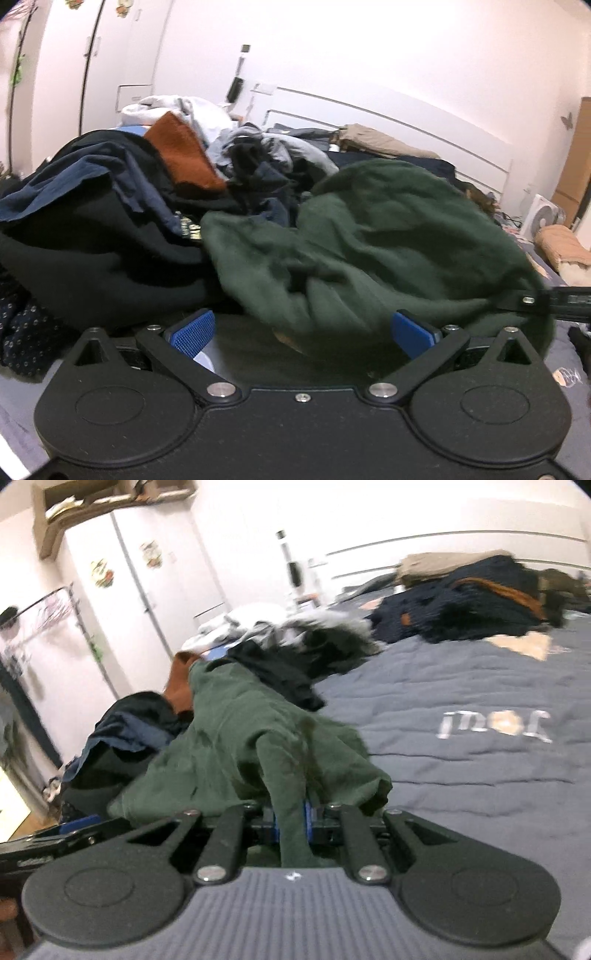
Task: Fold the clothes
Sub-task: 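Pull the green shirt off the pile onto the open quilt with the right gripper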
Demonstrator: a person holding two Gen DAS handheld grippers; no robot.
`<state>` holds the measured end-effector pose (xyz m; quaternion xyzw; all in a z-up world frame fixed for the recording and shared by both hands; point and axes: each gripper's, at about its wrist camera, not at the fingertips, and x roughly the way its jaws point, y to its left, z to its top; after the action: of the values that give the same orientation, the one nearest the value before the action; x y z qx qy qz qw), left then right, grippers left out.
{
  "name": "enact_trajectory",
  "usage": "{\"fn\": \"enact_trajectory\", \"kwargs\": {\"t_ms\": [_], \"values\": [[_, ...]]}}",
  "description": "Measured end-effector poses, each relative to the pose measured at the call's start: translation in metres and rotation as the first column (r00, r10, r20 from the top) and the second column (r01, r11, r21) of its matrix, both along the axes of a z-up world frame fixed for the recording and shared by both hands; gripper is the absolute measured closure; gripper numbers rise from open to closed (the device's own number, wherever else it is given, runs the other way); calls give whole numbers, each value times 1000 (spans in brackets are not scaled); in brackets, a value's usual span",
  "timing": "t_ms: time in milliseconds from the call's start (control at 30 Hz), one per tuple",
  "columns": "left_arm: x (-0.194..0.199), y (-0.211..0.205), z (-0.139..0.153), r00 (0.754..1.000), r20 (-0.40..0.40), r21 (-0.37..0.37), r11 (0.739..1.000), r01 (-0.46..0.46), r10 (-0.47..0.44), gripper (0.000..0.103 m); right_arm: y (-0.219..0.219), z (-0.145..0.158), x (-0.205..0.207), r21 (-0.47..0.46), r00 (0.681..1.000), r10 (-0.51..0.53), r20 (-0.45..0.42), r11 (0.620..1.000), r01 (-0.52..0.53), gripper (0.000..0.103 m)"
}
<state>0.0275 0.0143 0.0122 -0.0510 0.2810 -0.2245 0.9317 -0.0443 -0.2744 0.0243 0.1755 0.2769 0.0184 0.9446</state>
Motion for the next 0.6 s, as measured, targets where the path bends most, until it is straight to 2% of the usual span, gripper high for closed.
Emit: {"fn": "enact_trajectory", "kwargs": {"t_ms": [167,233,333,400,533,600], "values": [[-6,-15,-3,998,-3,15,998,67,-67,0,-21,-3,-53,-2,997,-77,-26,997,77,91],[-8,-21,-4,995,-13,10,995,97,-97,0,-26,-15,-68,-19,994,-89,-66,996,88,91],[-12,-34,-7,990,-11,38,990,139,-139,0,-25,-40,-82,-56,983,-84,-161,996,76,88],[-14,-41,-11,987,-14,56,985,161,-160,0,-24,-54,-90,-78,977,-90,-192,994,76,88],[-16,-50,-17,982,-32,61,981,186,-185,0,-34,-55,-116,-30,980,-110,-164,994,107,81],[-14,-54,-19,982,-40,55,981,188,-186,0,-38,-46,-131,-11,985,-120,-128,993,119,72]]}}
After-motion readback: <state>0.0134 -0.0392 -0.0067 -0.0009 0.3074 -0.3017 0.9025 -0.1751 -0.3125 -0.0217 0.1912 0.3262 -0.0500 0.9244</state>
